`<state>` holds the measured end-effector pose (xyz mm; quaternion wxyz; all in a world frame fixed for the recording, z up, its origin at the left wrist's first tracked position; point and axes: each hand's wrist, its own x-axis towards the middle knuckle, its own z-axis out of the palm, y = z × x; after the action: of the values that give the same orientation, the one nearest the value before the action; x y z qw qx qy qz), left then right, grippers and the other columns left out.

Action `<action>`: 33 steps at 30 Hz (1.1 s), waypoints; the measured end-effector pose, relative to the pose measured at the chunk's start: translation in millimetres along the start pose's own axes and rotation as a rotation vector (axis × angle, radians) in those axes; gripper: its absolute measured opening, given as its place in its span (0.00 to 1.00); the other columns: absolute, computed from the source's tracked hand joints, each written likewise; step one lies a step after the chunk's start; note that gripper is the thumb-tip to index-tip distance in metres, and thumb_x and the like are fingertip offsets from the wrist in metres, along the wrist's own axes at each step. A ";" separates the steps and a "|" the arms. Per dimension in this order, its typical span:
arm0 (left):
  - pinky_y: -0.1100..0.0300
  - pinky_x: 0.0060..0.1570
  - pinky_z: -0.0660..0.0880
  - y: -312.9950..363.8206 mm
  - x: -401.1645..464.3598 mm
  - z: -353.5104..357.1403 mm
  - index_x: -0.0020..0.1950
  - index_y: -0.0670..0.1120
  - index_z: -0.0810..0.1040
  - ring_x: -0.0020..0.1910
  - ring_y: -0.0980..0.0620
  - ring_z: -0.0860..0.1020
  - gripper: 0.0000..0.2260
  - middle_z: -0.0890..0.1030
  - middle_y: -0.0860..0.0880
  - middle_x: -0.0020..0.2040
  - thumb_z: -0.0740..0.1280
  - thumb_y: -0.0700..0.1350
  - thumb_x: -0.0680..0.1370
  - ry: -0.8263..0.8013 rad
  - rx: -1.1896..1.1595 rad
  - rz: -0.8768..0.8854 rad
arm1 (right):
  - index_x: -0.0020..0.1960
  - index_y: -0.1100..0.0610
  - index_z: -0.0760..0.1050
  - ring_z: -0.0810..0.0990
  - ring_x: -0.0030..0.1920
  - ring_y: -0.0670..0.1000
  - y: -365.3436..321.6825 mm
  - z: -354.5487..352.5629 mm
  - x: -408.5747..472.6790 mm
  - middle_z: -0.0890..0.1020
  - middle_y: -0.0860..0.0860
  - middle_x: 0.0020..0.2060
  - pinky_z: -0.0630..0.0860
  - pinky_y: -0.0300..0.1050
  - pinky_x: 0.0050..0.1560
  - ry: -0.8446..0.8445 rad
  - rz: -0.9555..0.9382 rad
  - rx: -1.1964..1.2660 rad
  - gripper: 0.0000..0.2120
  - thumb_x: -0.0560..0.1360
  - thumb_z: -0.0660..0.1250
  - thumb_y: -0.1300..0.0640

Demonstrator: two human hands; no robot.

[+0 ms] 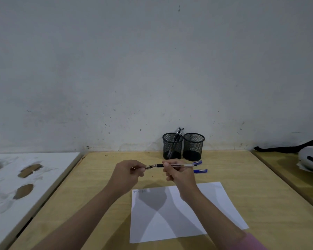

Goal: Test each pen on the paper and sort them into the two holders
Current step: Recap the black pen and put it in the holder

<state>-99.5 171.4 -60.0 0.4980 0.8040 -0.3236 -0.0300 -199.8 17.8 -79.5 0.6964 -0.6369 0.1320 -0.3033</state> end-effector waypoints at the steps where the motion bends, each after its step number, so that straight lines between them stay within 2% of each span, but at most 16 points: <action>1: 0.72 0.27 0.69 2.3 -0.6 0.3 0.42 0.49 0.82 0.35 0.57 0.81 0.07 0.83 0.48 0.35 0.68 0.38 0.74 0.000 0.001 0.003 | 0.42 0.58 0.81 0.75 0.31 0.47 -1.4 -1.8 -1.0 0.80 0.50 0.29 0.74 0.42 0.32 0.009 -0.009 0.010 0.03 0.73 0.69 0.63; 5: 0.70 0.29 0.70 11.2 -3.8 1.1 0.41 0.52 0.82 0.38 0.49 0.82 0.08 0.83 0.49 0.35 0.68 0.38 0.74 -0.008 -0.003 0.022 | 0.41 0.57 0.81 0.75 0.30 0.47 -7.4 -7.6 -4.3 0.80 0.50 0.28 0.74 0.41 0.32 0.012 -0.036 0.030 0.04 0.73 0.69 0.63; 8: 0.66 0.32 0.72 22.2 -8.9 4.9 0.39 0.55 0.81 0.37 0.50 0.81 0.11 0.84 0.47 0.36 0.68 0.38 0.73 -0.046 -0.003 0.074 | 0.41 0.57 0.81 0.76 0.31 0.47 -11.7 -8.7 -9.5 0.80 0.49 0.29 0.74 0.40 0.33 -0.090 -0.048 0.022 0.04 0.73 0.69 0.64; 12: 0.50 0.43 0.78 35.0 -15.5 6.0 0.41 0.50 0.81 0.40 0.48 0.82 0.08 0.83 0.45 0.37 0.67 0.38 0.74 -0.056 -0.052 0.111 | 0.43 0.59 0.81 0.76 0.30 0.46 -21.3 -13.6 -12.2 0.80 0.49 0.29 0.75 0.39 0.33 -0.164 -0.052 0.081 0.04 0.72 0.68 0.65; 14: 0.47 0.43 0.78 41.3 -17.5 4.9 0.41 0.48 0.81 0.38 0.44 0.80 0.08 0.82 0.45 0.34 0.66 0.36 0.74 -0.055 -0.091 0.107 | 0.44 0.61 0.81 0.75 0.29 0.47 -24.8 -15.6 -13.3 0.80 0.51 0.29 0.75 0.39 0.34 -0.191 -0.057 0.141 0.03 0.70 0.69 0.63; 16: 0.51 0.38 0.76 46.7 -18.9 4.5 0.39 0.45 0.81 0.31 0.47 0.77 0.08 0.78 0.47 0.29 0.65 0.34 0.74 -0.050 -0.116 0.105 | 0.43 0.60 0.81 0.75 0.30 0.47 -26.4 -16.1 -15.7 0.80 0.53 0.30 0.75 0.39 0.35 -0.203 -0.055 0.182 0.06 0.67 0.70 0.60; 19: 0.55 0.35 0.74 51.9 -21.8 6.9 0.39 0.42 0.79 0.28 0.55 0.74 0.07 0.75 0.47 0.28 0.65 0.33 0.74 -0.052 -0.103 0.103 | 0.43 0.58 0.81 0.75 0.30 0.48 -26.8 -17.4 -18.7 0.80 0.54 0.30 0.75 0.40 0.35 -0.202 -0.045 0.213 0.06 0.66 0.70 0.59; 21: 0.58 0.34 0.73 52.0 -22.1 10.1 0.38 0.43 0.78 0.27 0.56 0.74 0.08 0.75 0.48 0.28 0.64 0.33 0.74 -0.042 -0.104 0.098 | 0.43 0.58 0.81 0.74 0.30 0.49 -26.5 -17.2 -18.4 0.79 0.54 0.31 0.75 0.40 0.35 -0.172 -0.020 0.236 0.06 0.67 0.70 0.60; 23: 0.66 0.30 0.71 51.4 -19.1 14.3 0.37 0.46 0.77 0.27 0.59 0.73 0.09 0.76 0.49 0.29 0.65 0.34 0.74 -0.024 -0.088 0.095 | 0.44 0.59 0.81 0.75 0.31 0.48 -26.1 -14.2 -17.5 0.79 0.53 0.30 0.75 0.40 0.34 -0.102 0.039 0.243 0.04 0.71 0.69 0.61; 24: 0.69 0.29 0.69 50.9 -16.2 16.6 0.37 0.46 0.77 0.26 0.60 0.73 0.09 0.76 0.49 0.29 0.65 0.35 0.74 -0.009 -0.071 0.095 | 0.44 0.60 0.81 0.75 0.30 0.47 -26.3 -11.7 -17.4 0.79 0.53 0.30 0.75 0.40 0.33 -0.058 0.075 0.207 0.04 0.72 0.69 0.60; 26: 0.71 0.28 0.68 48.7 -10.7 19.8 0.37 0.46 0.78 0.28 0.59 0.73 0.08 0.77 0.49 0.30 0.66 0.36 0.74 0.038 -0.023 0.097 | 0.40 0.63 0.81 0.74 0.26 0.46 -24.5 -7.7 -18.7 0.78 0.48 0.25 0.74 0.39 0.30 0.029 0.128 0.025 0.10 0.73 0.70 0.55; 27: 0.72 0.29 0.68 47.0 -8.1 20.5 0.38 0.46 0.78 0.29 0.57 0.73 0.08 0.77 0.48 0.31 0.66 0.36 0.74 0.065 0.003 0.103 | 0.38 0.65 0.80 0.72 0.24 0.45 -22.0 -8.0 -18.9 0.77 0.47 0.22 0.73 0.39 0.27 0.066 0.104 -0.087 0.15 0.72 0.70 0.52; 29: 0.72 0.31 0.69 42.8 -3.7 20.3 0.38 0.46 0.78 0.33 0.56 0.75 0.07 0.79 0.49 0.35 0.66 0.35 0.73 0.101 0.050 0.130 | 0.35 0.66 0.78 0.70 0.23 0.44 -17.5 -10.5 -18.0 0.74 0.46 0.21 0.70 0.37 0.27 0.125 -0.080 -0.299 0.17 0.71 0.72 0.51; 32: 0.68 0.38 0.72 38.4 2.6 19.8 0.39 0.48 0.78 0.39 0.55 0.77 0.07 0.79 0.49 0.40 0.67 0.36 0.73 0.089 0.113 0.176 | 0.39 0.57 0.80 0.73 0.32 0.43 -21.5 -16.8 -11.5 0.77 0.48 0.31 0.69 0.31 0.35 0.134 -0.420 -0.545 0.08 0.66 0.76 0.55; 33: 0.65 0.40 0.73 37.3 5.2 20.4 0.40 0.47 0.79 0.40 0.53 0.77 0.07 0.79 0.48 0.41 0.67 0.36 0.73 0.083 0.126 0.195 | 0.43 0.55 0.80 0.74 0.37 0.42 -23.8 -19.4 -6.7 0.79 0.48 0.36 0.69 0.29 0.40 0.105 -0.498 -0.628 0.10 0.64 0.77 0.55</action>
<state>-121.2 141.6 -38.3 0.4601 0.7990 -0.3804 0.0723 -222.1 6.0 -60.8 0.3654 -0.8149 0.0954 -0.4396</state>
